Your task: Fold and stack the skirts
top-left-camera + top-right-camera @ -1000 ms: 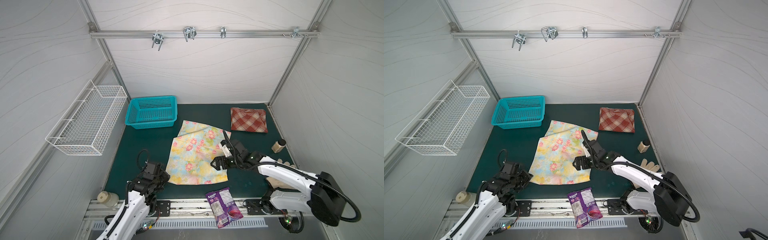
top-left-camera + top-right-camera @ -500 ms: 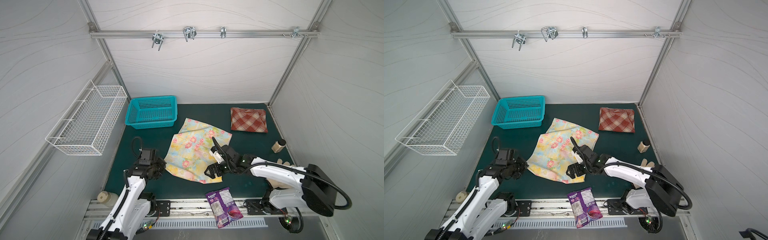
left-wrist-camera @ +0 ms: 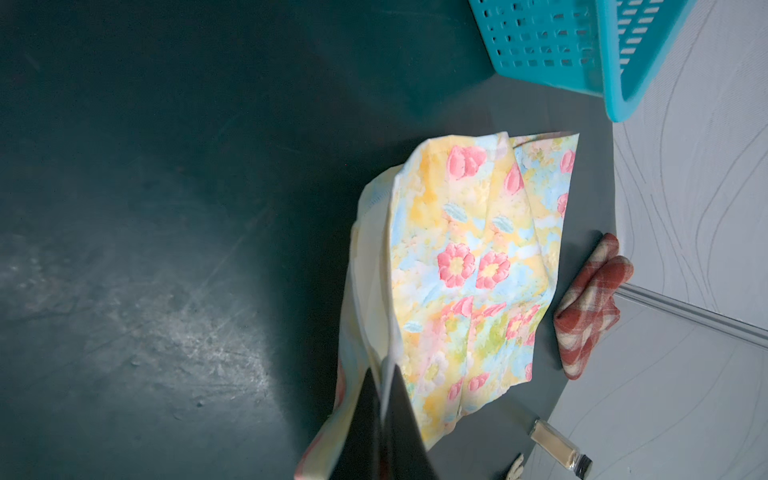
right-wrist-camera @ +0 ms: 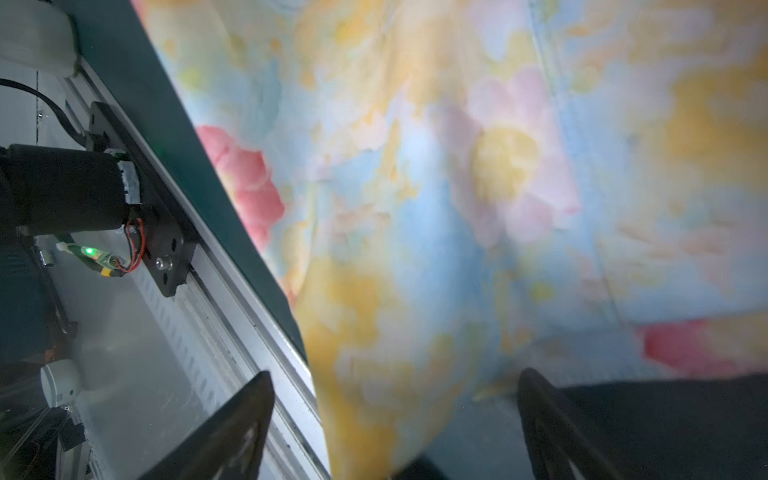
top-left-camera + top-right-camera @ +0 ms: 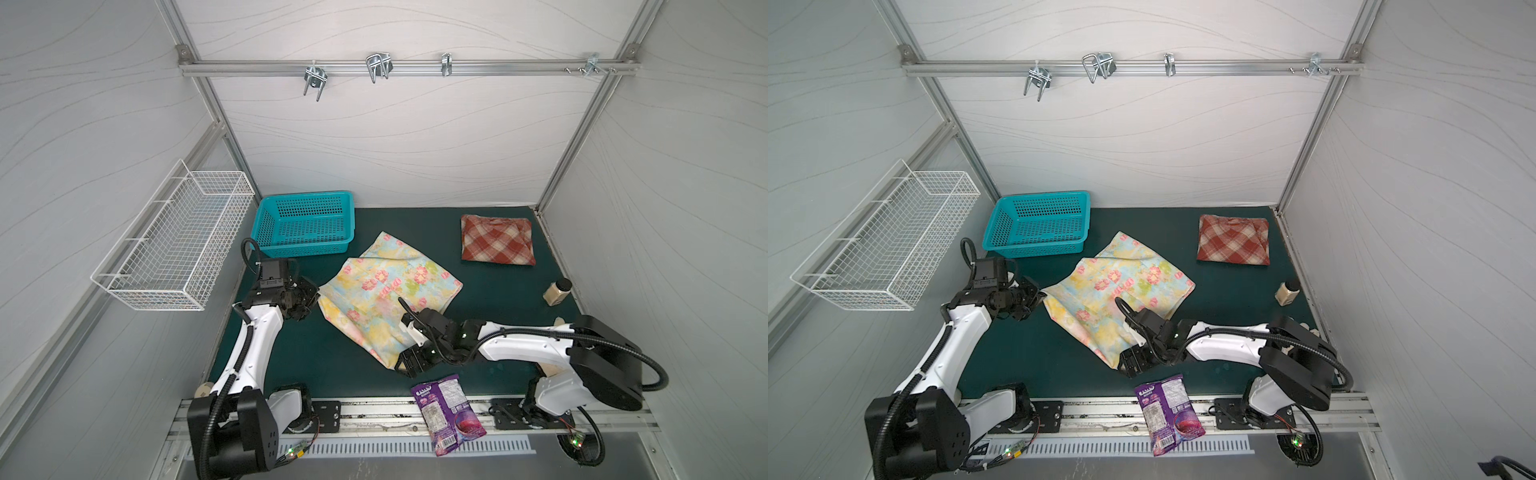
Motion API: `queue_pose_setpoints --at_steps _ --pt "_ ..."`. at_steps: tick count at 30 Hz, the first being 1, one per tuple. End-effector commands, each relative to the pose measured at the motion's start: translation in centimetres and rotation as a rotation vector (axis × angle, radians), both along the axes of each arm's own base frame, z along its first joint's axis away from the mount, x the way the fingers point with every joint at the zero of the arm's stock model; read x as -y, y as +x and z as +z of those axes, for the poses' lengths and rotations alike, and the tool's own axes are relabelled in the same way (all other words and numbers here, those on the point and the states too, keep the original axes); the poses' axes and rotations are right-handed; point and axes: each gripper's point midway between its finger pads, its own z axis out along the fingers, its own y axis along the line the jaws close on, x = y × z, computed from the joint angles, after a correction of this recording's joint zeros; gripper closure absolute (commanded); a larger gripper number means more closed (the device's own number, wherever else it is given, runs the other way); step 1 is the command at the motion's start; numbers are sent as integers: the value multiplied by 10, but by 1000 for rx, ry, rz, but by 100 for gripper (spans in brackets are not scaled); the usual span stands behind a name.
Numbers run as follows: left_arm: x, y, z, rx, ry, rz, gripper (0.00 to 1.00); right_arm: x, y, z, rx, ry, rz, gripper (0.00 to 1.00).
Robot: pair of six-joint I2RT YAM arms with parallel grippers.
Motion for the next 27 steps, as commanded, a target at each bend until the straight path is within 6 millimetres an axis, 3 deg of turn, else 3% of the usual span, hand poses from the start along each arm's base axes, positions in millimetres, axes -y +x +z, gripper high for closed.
queue_pose_setpoints --at_steps 1,3,6,12,15,19,27 --pt "-7 12 20 68 18 -40 100 10 37 48 137 33 -63 3" --pt "-7 12 21 79 19 -58 100 22 69 62 126 62 -138 1" --pt "-7 12 18 87 19 -75 100 43 121 68 149 31 -221 1" --pt "-6 13 6 87 -5 -91 100 59 206 55 108 4 -336 1" --pt "-5 12 -1 78 -13 -97 100 48 240 53 77 45 -363 1" --pt "-4 11 -10 72 -20 -92 100 15 275 62 35 132 -346 1" --pt "-1 8 -16 72 -36 -101 100 -34 323 60 -50 252 -334 1"
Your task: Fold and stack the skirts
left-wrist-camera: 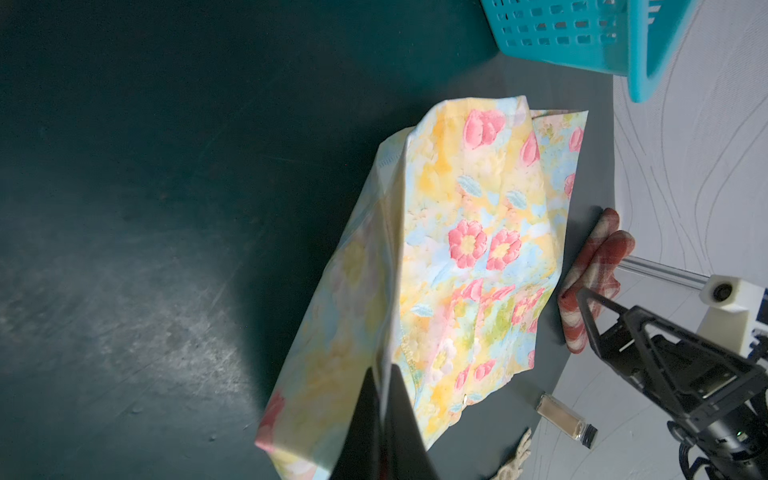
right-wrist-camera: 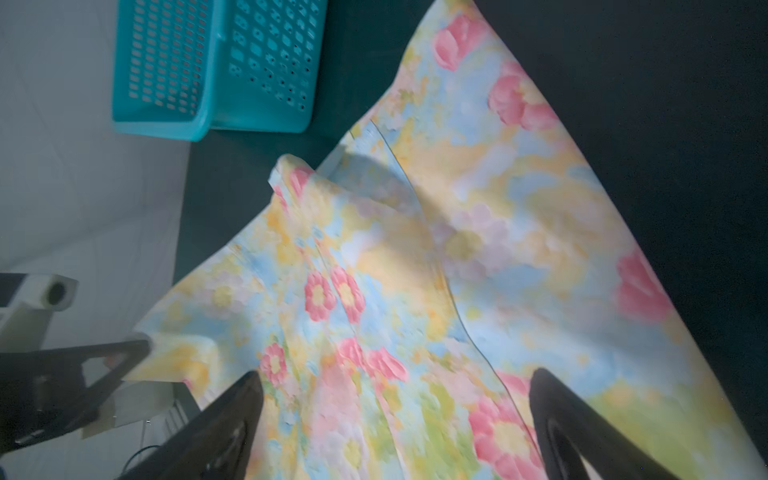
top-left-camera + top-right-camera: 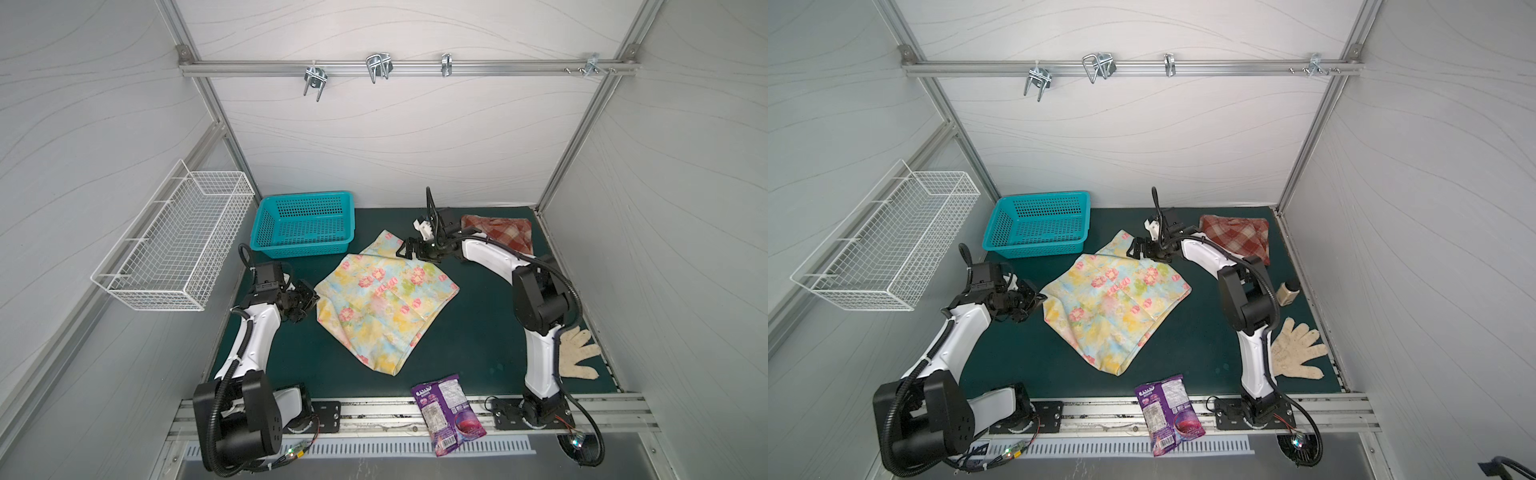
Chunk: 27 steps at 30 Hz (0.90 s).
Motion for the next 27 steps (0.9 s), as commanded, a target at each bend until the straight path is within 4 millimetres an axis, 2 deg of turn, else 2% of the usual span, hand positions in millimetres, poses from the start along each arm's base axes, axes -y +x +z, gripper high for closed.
queue_pose_setpoints --at_steps 1,4,7,15,21,25,27 --pt "0 6 5 50 2 -18 100 -22 7 -7 -74 73 30 1" --pt "1 7 5 50 -2 -20 100 -34 21 -29 -113 83 26 1" --pt "0 7 6 47 3 -22 100 -38 35 -52 -128 70 6 1" --pt "-2 -2 3 30 27 -13 100 -16 81 -94 -121 22 -104 1" --pt "-2 -13 -1 20 40 -3 100 15 109 -93 -89 21 -189 1" --pt "1 -20 -2 19 28 -2 100 28 118 -94 -94 39 -206 1" --pt "1 -21 -2 27 29 4 100 29 119 -88 -73 51 -196 1"
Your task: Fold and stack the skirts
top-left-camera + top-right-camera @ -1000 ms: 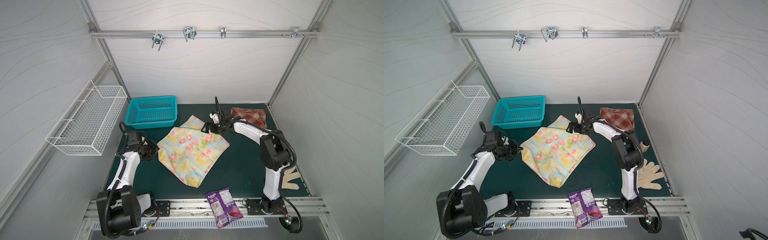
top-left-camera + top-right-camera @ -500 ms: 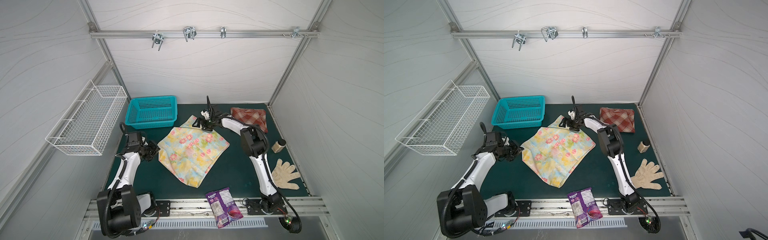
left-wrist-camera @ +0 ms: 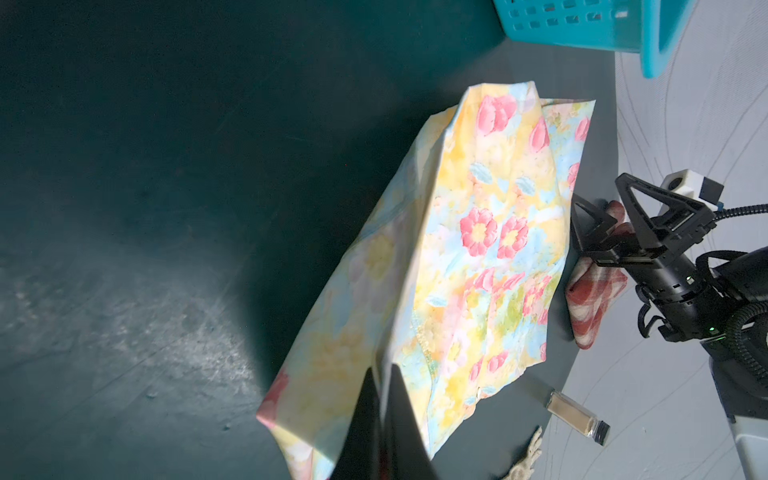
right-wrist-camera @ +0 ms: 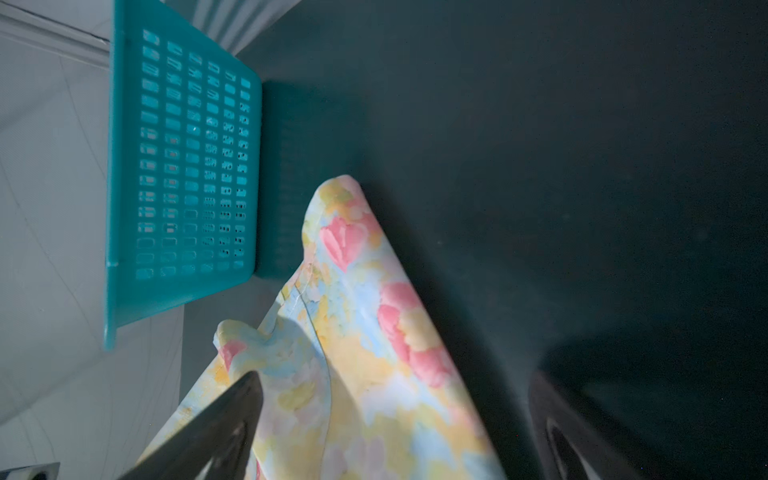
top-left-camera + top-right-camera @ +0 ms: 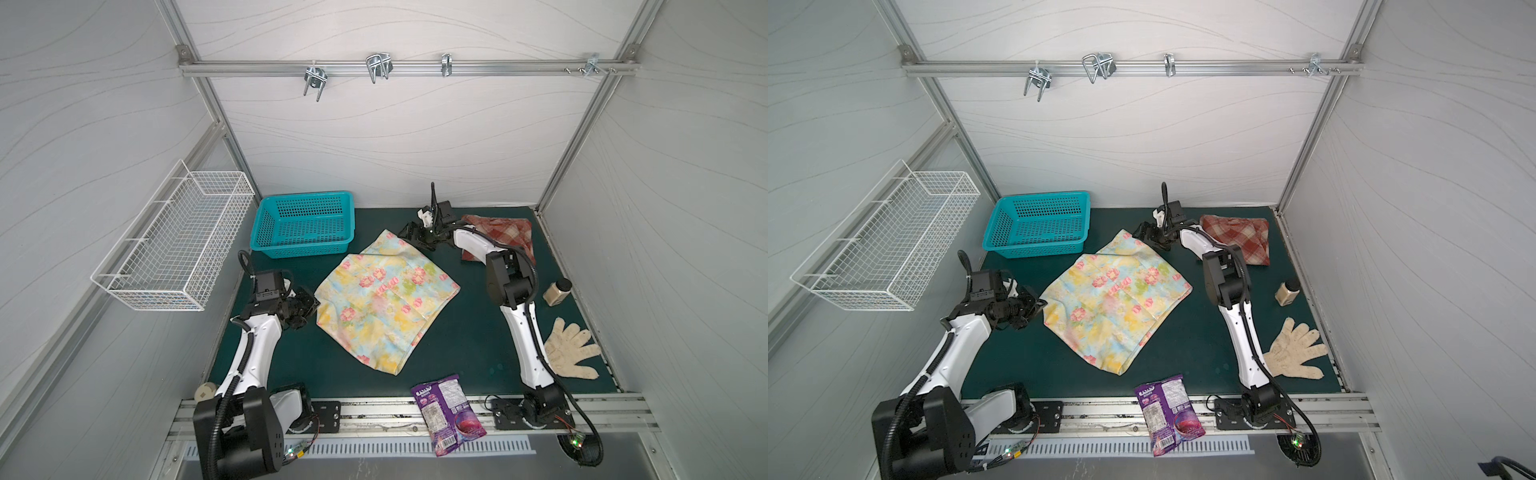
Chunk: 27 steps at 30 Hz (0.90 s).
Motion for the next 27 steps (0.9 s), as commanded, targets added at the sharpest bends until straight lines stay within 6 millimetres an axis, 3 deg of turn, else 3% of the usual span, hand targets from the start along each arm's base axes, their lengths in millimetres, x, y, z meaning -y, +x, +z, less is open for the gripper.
queue_pose_setpoints --at_steps 1,4,8,12,16,22,27 --pt "-1 -3 4 13 12 6 100 15 -1 -20 -27 -39 -20 1" --pt "-2 -3 4 14 10 9 100 15 -12 11 32 -16 1 1" --pt "4 -4 1 23 -19 2 100 6 -42 56 148 -63 68 1" --pt "4 -6 -1 38 -27 19 100 -14 -80 75 170 -58 159 1" --pt "1 2 7 72 -18 31 100 -24 -127 74 221 -122 206 1" --pt "-2 25 28 87 -30 12 100 -39 -215 69 320 -202 287 1" --pt "-5 42 49 109 -27 -3 100 -48 -292 37 380 -319 409 1"
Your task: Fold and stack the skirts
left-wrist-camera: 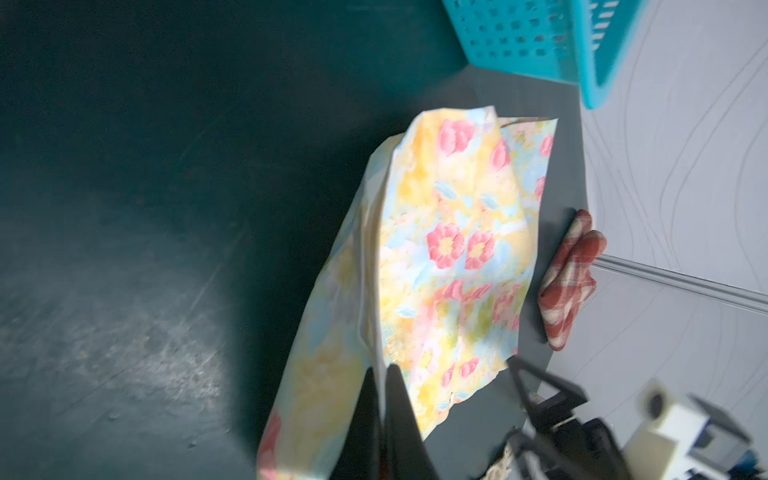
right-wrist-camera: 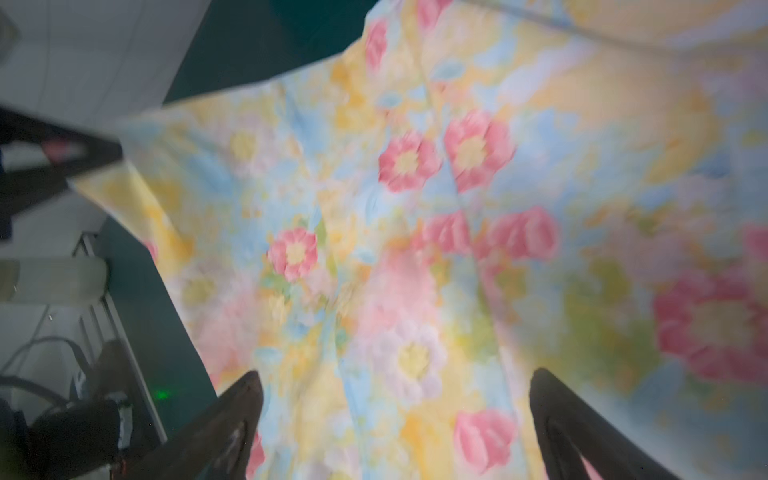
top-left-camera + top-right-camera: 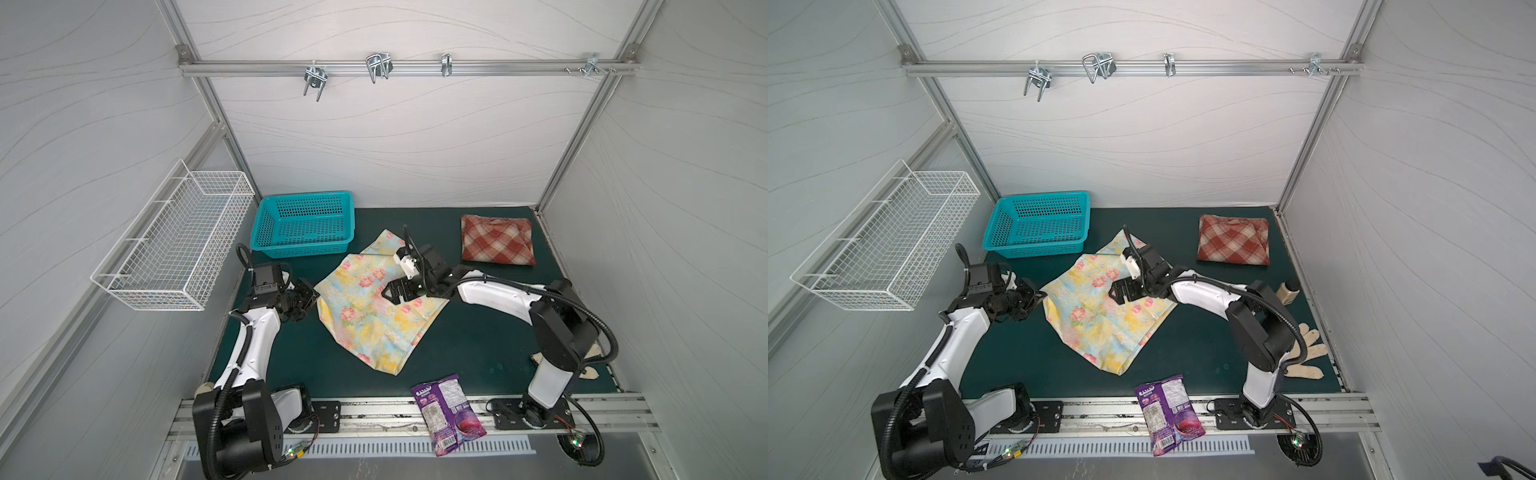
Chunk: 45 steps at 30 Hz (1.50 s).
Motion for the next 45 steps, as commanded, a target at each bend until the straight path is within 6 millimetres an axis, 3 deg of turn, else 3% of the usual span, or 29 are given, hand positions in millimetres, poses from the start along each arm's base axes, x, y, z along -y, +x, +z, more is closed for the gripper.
queue_pose_setpoints --at_steps 1,6,12,16,20,26,31,39,43,45 --pt "-3 17 27 64 7 -18 100 1 -28 -7 126 -64 34 1" --pt "-3 25 32 63 2 -34 100 -6 -75 -27 185 -129 135 1" --pt "-4 27 31 62 5 -37 100 -27 -118 -39 267 -162 287 3" --pt "-4 28 28 57 6 -37 100 -35 -137 -39 312 -164 336 4" --pt "-5 29 26 54 3 -36 100 -36 -147 -53 269 -182 365 7" --pt "-8 30 23 44 6 -32 100 -36 -182 -69 280 -197 461 8" --pt "-11 31 24 45 6 -24 100 -30 -193 -80 317 -273 478 10" --pt "-15 33 30 51 11 -18 100 -20 -189 -97 291 -333 435 30" --pt "-18 34 31 49 10 -11 100 -16 -184 -99 300 -369 414 53" --pt "-19 36 32 51 8 -8 100 -13 -182 -102 304 -392 409 70"
